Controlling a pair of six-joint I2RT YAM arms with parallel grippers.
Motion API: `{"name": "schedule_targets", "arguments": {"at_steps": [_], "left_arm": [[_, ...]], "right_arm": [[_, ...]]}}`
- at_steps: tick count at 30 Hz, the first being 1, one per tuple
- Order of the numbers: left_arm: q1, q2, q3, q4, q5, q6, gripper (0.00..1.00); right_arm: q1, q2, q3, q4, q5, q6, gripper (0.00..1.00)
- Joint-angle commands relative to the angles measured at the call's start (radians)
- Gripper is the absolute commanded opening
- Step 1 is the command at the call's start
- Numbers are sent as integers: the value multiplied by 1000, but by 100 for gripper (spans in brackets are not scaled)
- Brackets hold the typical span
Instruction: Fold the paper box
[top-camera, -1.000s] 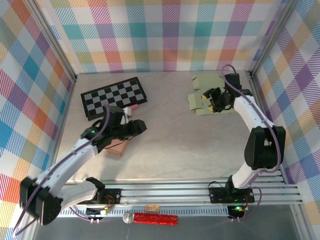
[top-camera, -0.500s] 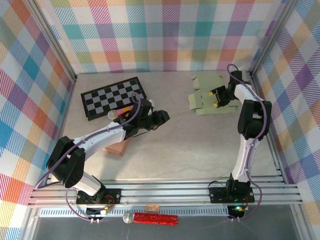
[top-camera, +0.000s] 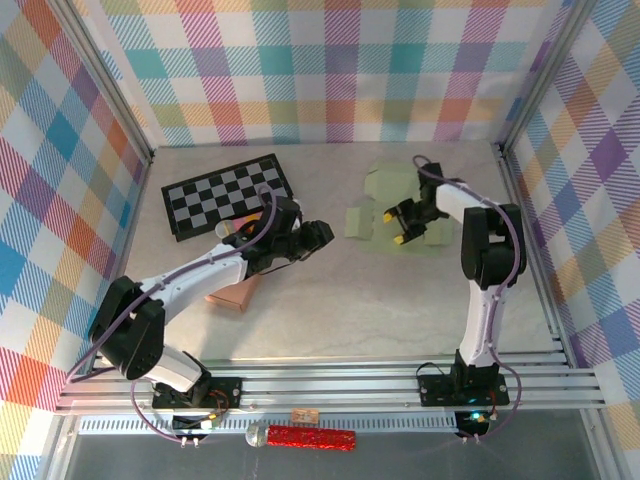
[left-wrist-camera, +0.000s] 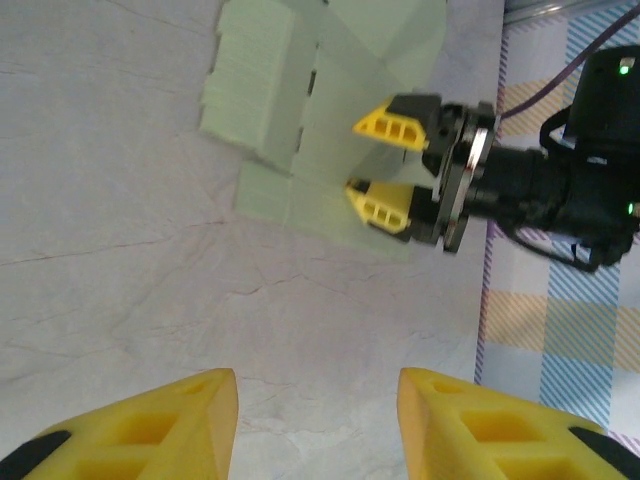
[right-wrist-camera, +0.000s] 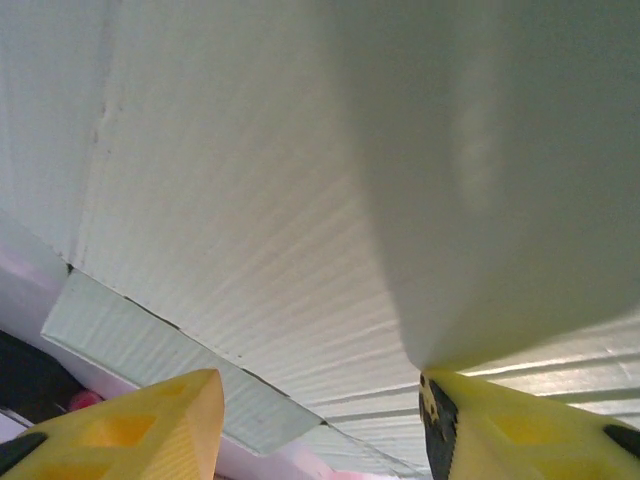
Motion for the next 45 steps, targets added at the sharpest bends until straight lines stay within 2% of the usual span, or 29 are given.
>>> {"name": "schedule_targets", "arguments": {"at_steps": [1,4,8,13,21,24,30,45], "left_arm": [[31,-80,-52,-60,-14,14,47],[45,-114,-113,-72,-10,-20,48],[47,-138,-216,-11,6,-128,49],[44,-137,-361,161,-5,-290,51],[7,10,-374,420,-48,-405,51],[-13,99,-367,537,-52,-455,49],[-39,181,-362,644,-116,-504,46],[-40,294,-364,794,-169,-572,34]], "right_arm": [[71,-78,-87,7,9,110,56],[151,-143,-164,27,10,169,56],[240,-196,-273,154,-36,255,55],[288,-295,-293,158,-18,209,56],[283,-527,-359,117,54,67,57],[267,-587,-398,121,43,36,57],[215,-693,-481,142,17,28,57],[194,-753,-520,132,-4,26,57]]}}
